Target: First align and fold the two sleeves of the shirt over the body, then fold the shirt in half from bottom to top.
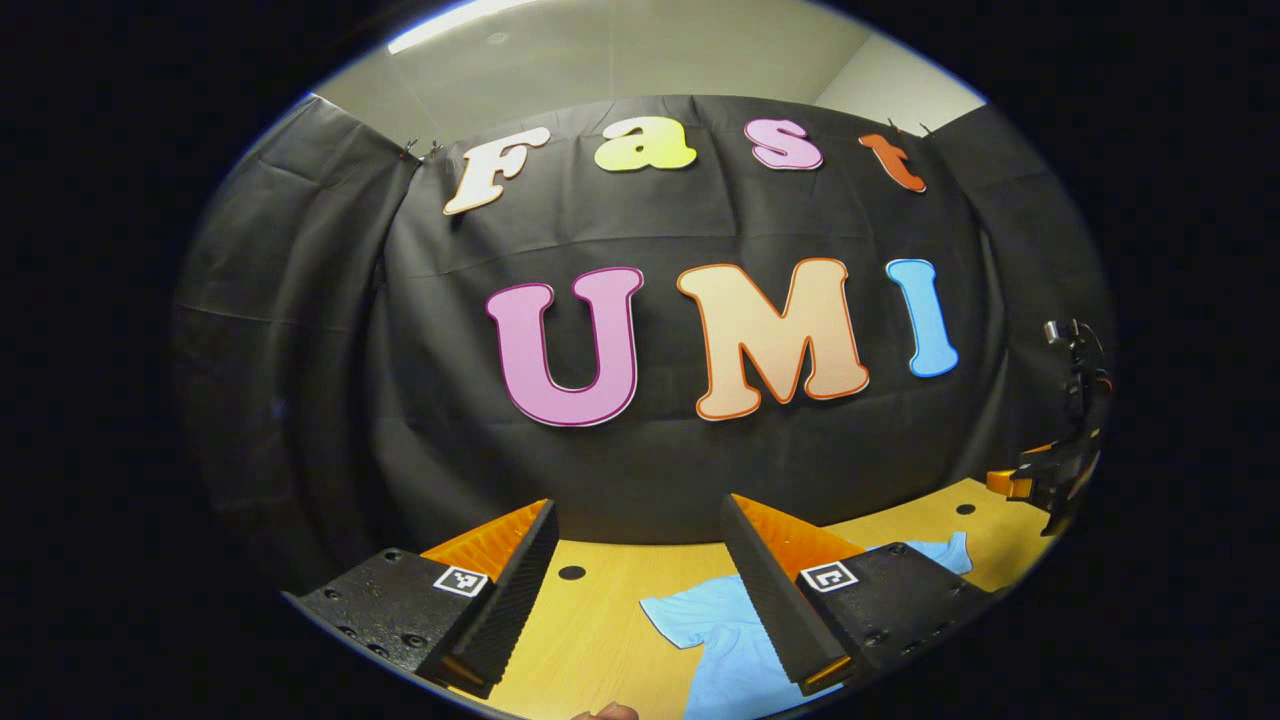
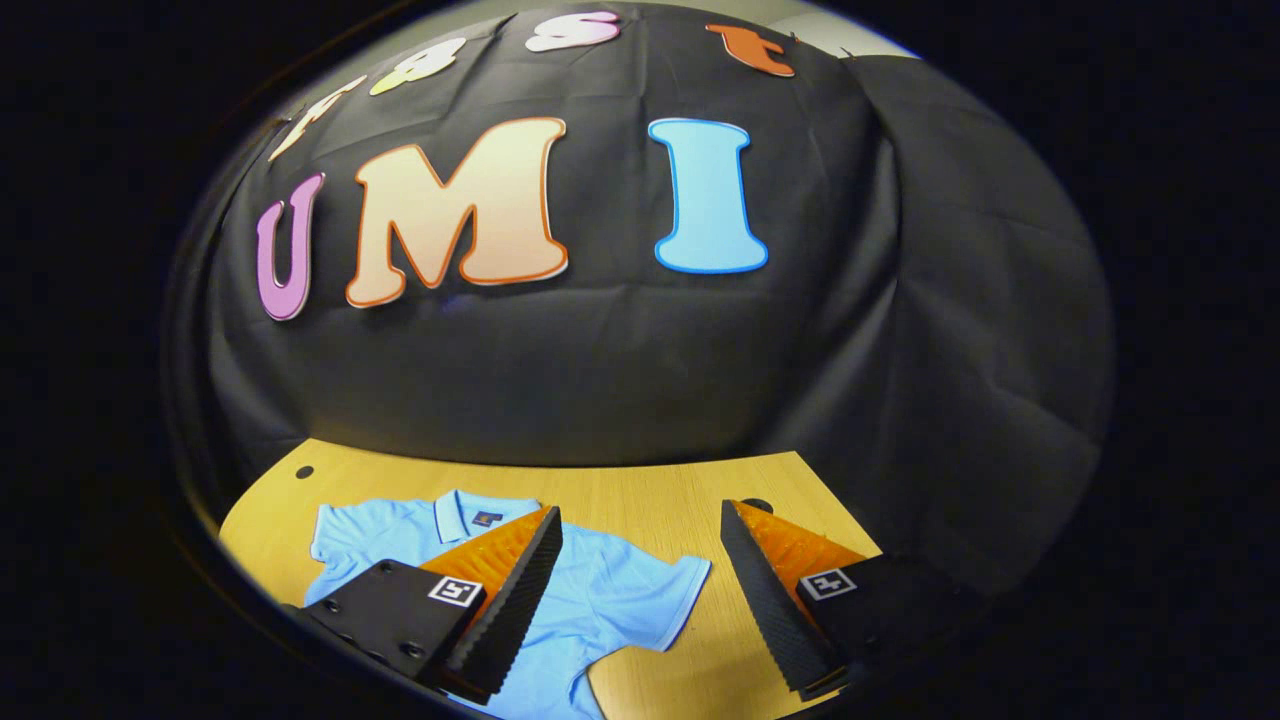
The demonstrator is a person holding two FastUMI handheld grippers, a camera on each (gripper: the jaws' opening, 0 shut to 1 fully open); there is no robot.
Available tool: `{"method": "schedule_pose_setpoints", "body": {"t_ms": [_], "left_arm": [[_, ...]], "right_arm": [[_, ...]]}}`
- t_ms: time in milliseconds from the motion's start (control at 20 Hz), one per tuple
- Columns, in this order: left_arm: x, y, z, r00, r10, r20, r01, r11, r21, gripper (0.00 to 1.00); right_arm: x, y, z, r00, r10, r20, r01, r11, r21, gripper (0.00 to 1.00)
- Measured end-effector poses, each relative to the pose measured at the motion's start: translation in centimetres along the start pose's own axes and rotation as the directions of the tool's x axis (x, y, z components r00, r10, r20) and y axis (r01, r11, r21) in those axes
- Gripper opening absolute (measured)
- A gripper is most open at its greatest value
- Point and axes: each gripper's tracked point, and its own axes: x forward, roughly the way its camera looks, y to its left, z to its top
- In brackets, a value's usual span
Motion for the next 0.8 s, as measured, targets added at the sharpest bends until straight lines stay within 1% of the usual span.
{"method": "schedule_pose_setpoints", "body": {"t_ms": [150, 200, 250, 300, 400, 600, 650, 700, 800], "left_arm": [[0.6, 0.8, -0.7, 1.000, 0.013, -0.018, -0.013, 1.000, 0.008, 0.97], [0.8, 0.9, -1.0, 1.000, 0.016, -0.023, -0.016, 1.000, 0.012, 1.00], [1.1, 1.1, -1.1, 0.999, 0.019, -0.027, -0.018, 1.000, 0.015, 1.00], [1.3, 1.3, -1.2, 0.999, 0.023, -0.032, -0.023, 1.000, 0.019, 0.97], [1.7, 1.5, -1.8, 0.999, 0.028, -0.041, -0.027, 0.999, 0.024, 0.96], [2.7, 1.5, -2.7, 0.998, 0.033, -0.058, -0.031, 0.999, 0.026, 0.97], [2.8, 1.4, -2.7, 0.998, 0.034, -0.061, -0.033, 0.999, 0.028, 1.00], [3.0, 1.4, -2.9, 0.997, 0.035, -0.066, -0.033, 0.999, 0.027, 0.96], [3.4, 1.2, -3.5, 0.996, 0.029, -0.079, -0.028, 0.999, 0.018, 0.96]], "right_arm": [[2.7, -0.3, -2.8, 0.998, -0.015, -0.063, 0.014, 1.000, -0.008, 0.99], [3.6, -0.5, -3.7, 0.996, -0.023, -0.084, 0.022, 1.000, -0.013, 0.98], [4.3, -0.7, -4.7, 0.993, -0.031, -0.110, 0.029, 0.999, -0.019, 0.98], [5.1, -0.8, -5.9, 0.990, -0.037, -0.135, 0.035, 0.999, -0.022, 0.99], [6.5, -1.1, -8.2, 0.981, -0.050, -0.186, 0.045, 0.999, -0.030, 0.98], [9.2, -1.9, -12.7, 0.954, -0.077, -0.291, 0.070, 0.997, -0.037, 0.99], [9.6, -2.2, -13.6, 0.945, -0.085, -0.316, 0.079, 0.996, -0.033, 0.99], [10.1, -2.5, -14.6, 0.936, -0.093, -0.339, 0.088, 0.996, -0.032, 0.99], [10.7, -3.0, -16.2, 0.919, -0.105, -0.380, 0.105, 0.994, -0.022, 0.99]]}}
